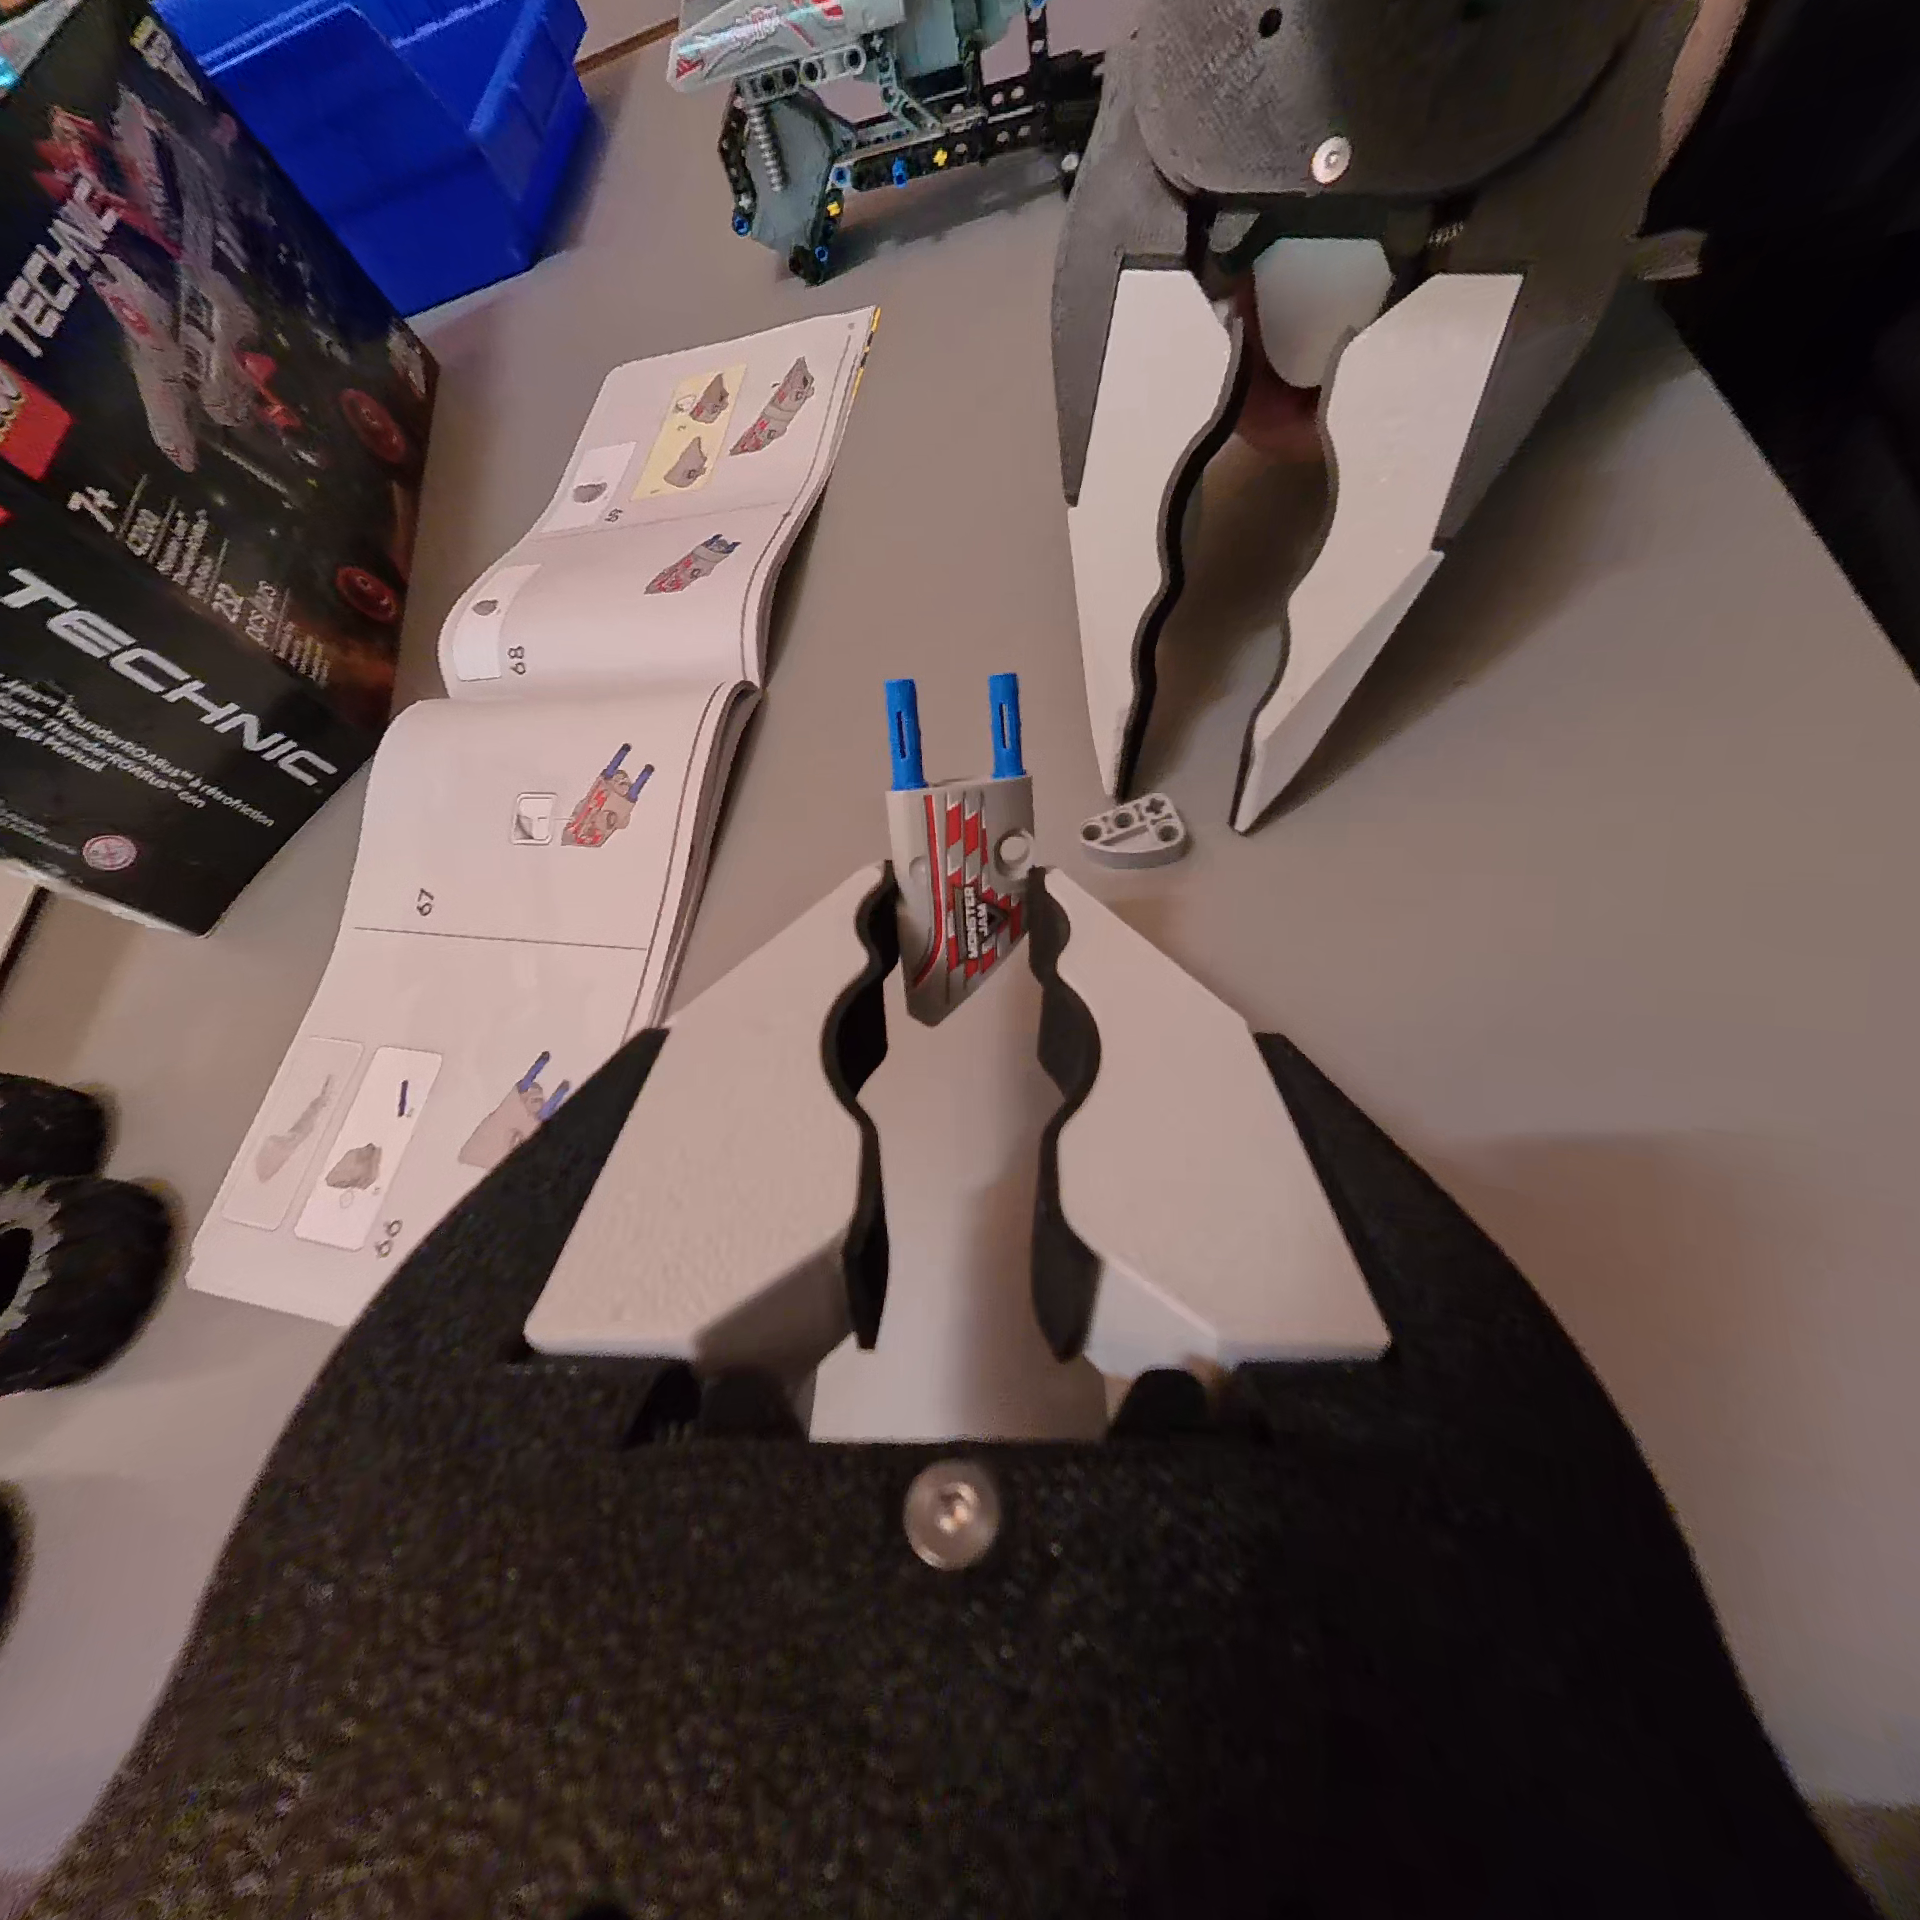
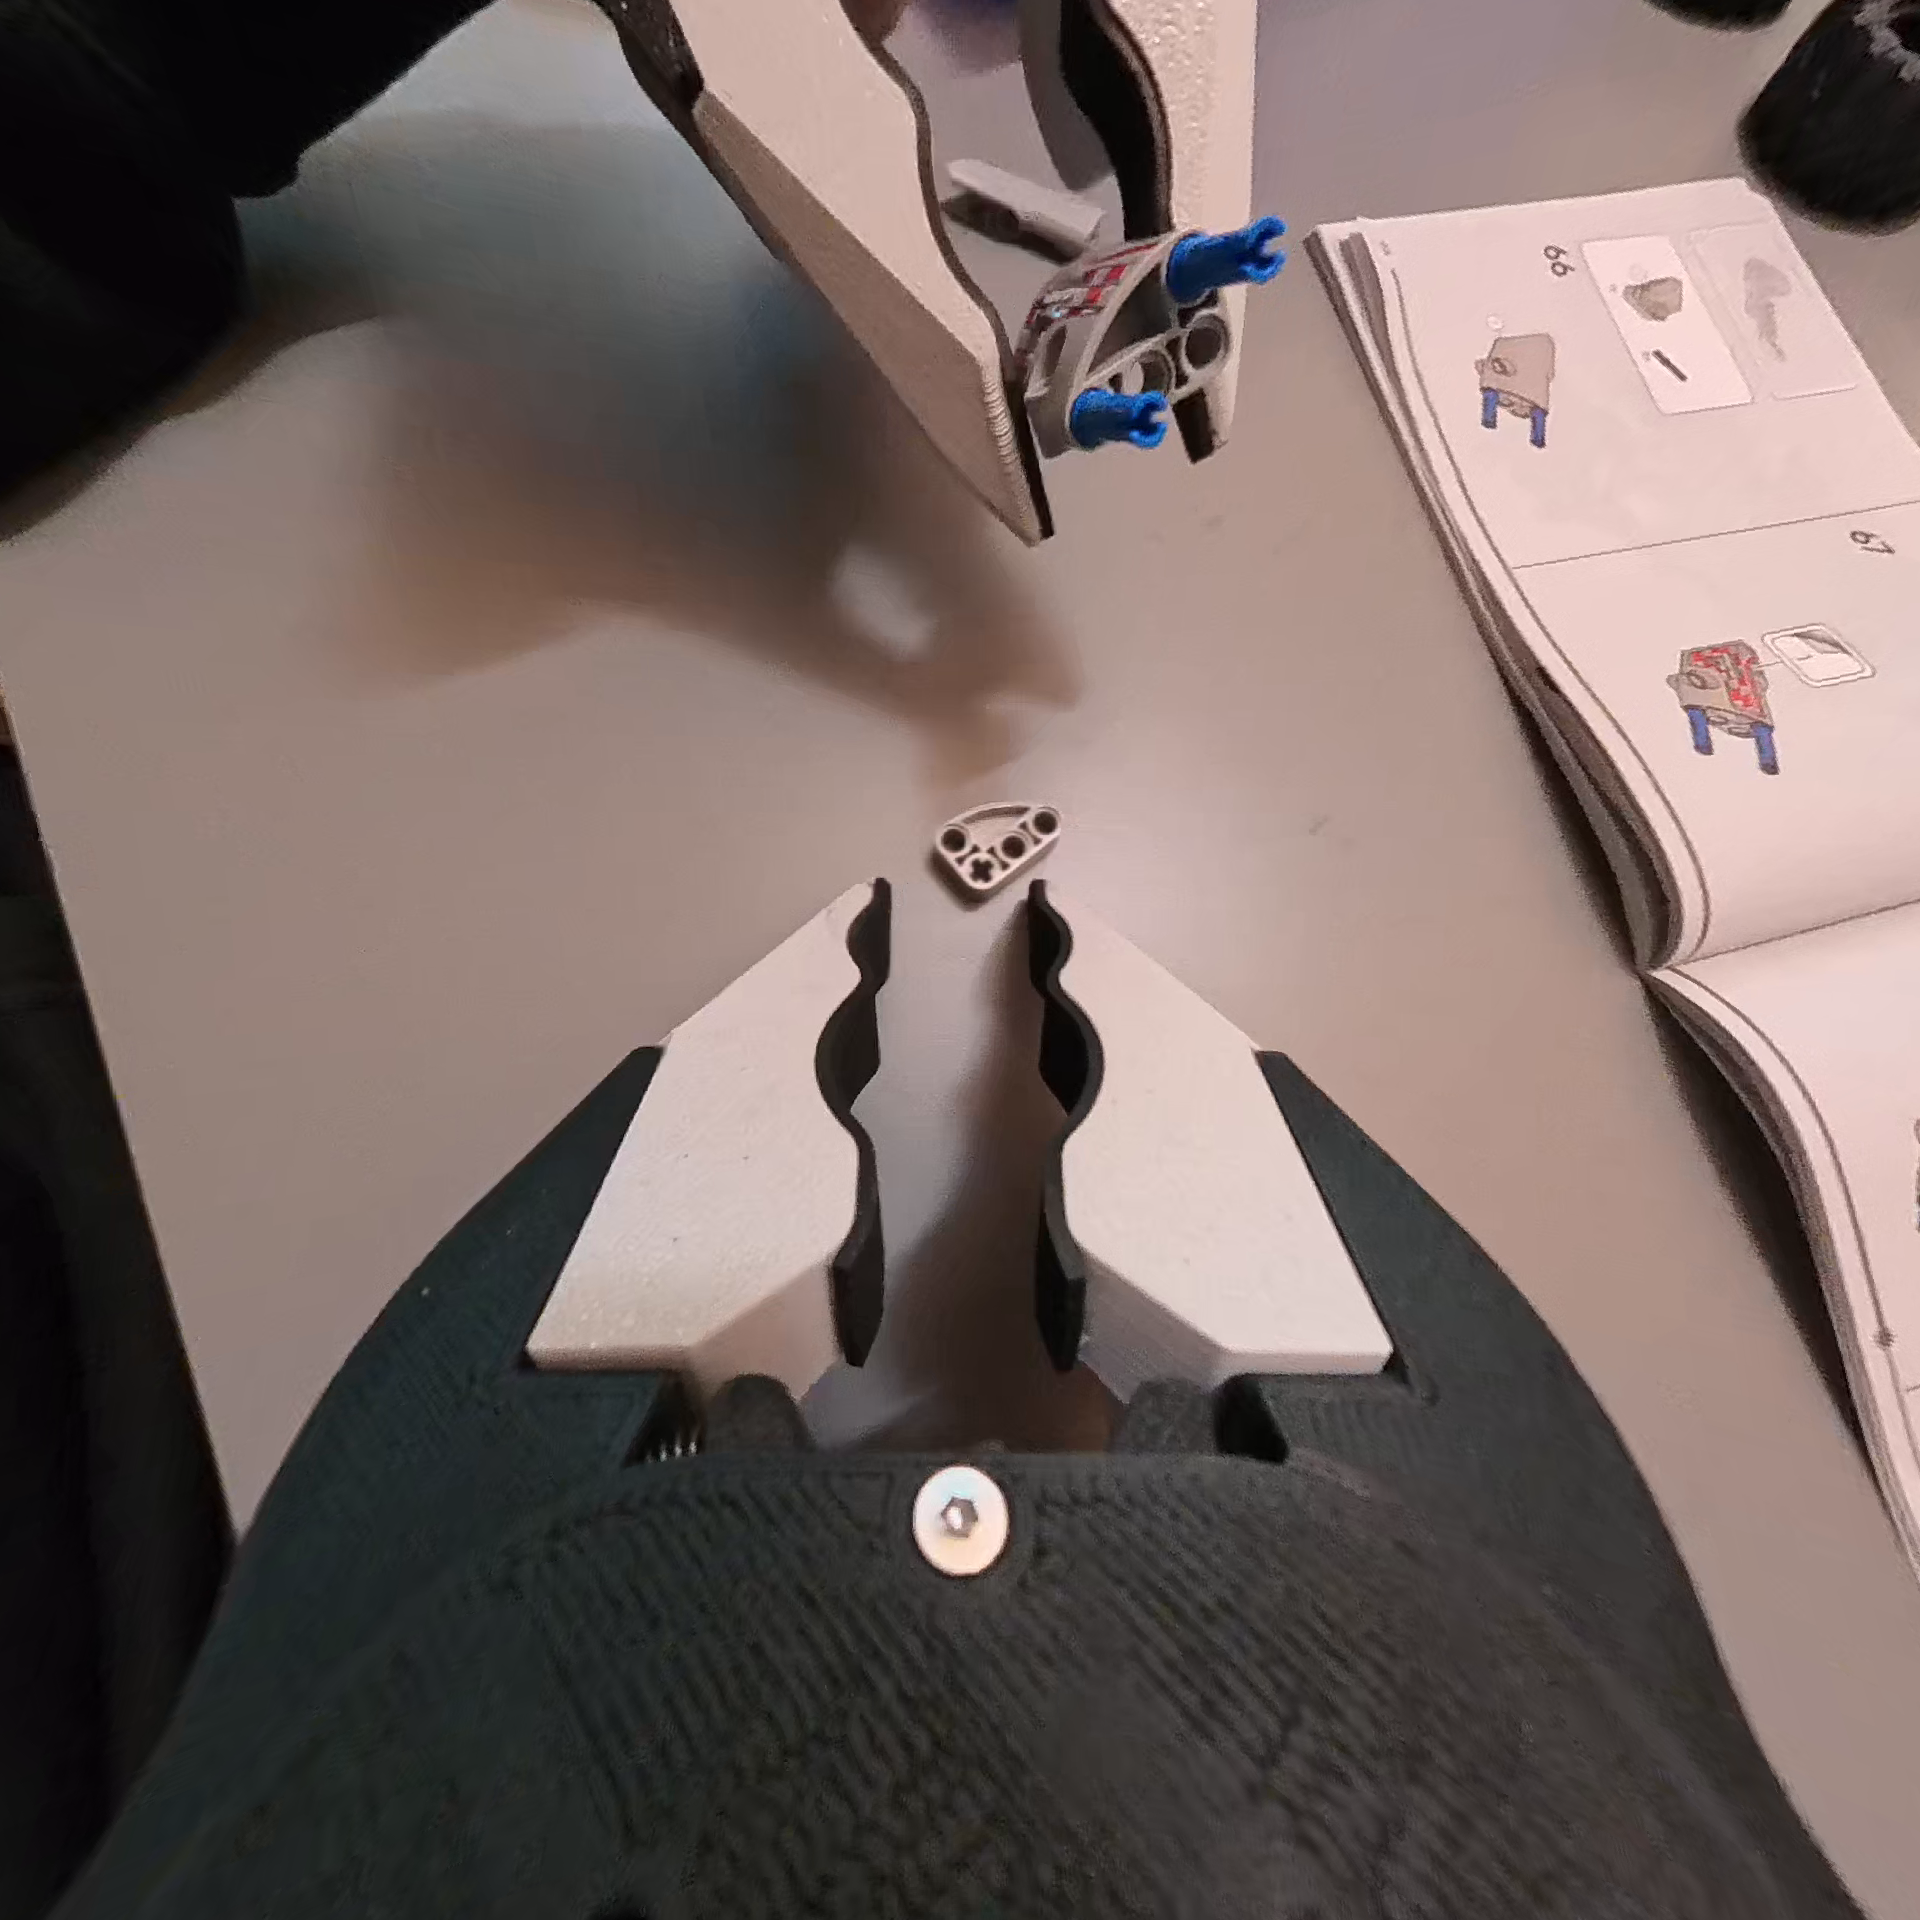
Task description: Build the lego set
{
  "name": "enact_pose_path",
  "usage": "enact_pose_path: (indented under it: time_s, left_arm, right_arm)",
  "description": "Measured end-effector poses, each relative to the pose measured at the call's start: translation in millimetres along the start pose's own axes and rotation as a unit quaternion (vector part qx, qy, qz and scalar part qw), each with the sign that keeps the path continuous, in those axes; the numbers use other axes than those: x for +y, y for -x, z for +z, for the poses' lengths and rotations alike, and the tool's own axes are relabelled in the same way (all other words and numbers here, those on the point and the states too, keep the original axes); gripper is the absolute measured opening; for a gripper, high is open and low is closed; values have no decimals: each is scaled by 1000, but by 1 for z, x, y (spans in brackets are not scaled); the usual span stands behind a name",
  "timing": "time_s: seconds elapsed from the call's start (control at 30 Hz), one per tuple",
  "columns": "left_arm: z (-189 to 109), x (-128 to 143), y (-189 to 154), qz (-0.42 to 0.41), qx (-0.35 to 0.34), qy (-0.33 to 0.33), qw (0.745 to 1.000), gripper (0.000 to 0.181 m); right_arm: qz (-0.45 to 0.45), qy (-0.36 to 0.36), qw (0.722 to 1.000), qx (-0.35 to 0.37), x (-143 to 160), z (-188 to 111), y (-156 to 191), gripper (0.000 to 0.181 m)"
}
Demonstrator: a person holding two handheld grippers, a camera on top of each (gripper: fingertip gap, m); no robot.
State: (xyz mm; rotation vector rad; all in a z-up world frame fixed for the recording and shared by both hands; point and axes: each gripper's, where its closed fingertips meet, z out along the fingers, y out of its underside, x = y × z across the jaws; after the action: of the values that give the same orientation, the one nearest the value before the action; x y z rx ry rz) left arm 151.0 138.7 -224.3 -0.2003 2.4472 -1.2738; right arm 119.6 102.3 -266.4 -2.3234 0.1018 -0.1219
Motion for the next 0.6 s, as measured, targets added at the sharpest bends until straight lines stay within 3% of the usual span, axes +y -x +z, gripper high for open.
enact_pose_path:
  time_s: [0.03, 0.3, 0.47, 0.6]
  left_arm:
    - [0, -1, -2, -2, 8, -4, 1000, 21]
    - [4, 7, -17, -17, 52, 26, 998, 20]
    - [7, 19, -22, -24, 59, 105, 992, 21]
    - [9, 24, -29, -35, 70, 156, 985, 21]
  right_arm:
    - [-1, -1, 1000, -9, 0, 0, 4, 28]
    - [-81, -25, 996, 38, -7, -12, -14, 37]
    - [-192, -109, 973, 68, -33, -23, -16, 45]
    - [-220, -108, 967, 67, -30, -17, -9, 50]
